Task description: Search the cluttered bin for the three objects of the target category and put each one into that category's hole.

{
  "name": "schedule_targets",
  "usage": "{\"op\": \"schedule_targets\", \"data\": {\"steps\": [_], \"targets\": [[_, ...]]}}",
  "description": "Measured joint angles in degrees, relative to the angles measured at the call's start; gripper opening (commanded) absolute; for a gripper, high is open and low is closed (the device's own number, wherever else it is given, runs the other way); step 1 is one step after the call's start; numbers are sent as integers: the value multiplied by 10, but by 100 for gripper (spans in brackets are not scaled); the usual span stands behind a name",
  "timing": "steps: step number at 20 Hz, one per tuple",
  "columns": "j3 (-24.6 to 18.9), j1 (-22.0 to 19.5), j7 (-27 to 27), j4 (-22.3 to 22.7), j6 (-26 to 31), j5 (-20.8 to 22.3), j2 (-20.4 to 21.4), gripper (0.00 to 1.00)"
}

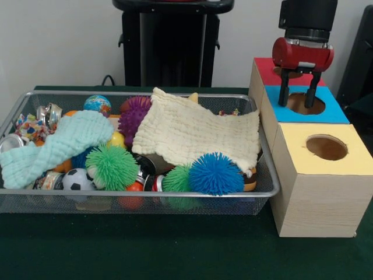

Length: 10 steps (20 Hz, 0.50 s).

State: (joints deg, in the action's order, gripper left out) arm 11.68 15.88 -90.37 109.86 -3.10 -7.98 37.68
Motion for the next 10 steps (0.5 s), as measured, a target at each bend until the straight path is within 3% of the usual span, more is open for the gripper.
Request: {"op": "schedule_targets", "data": {"steps": [5, 10], "targets": [[1, 0, 0, 0, 3, 5, 2, 100], [-2, -15, 0, 0, 57, 14, 27, 100]]}}
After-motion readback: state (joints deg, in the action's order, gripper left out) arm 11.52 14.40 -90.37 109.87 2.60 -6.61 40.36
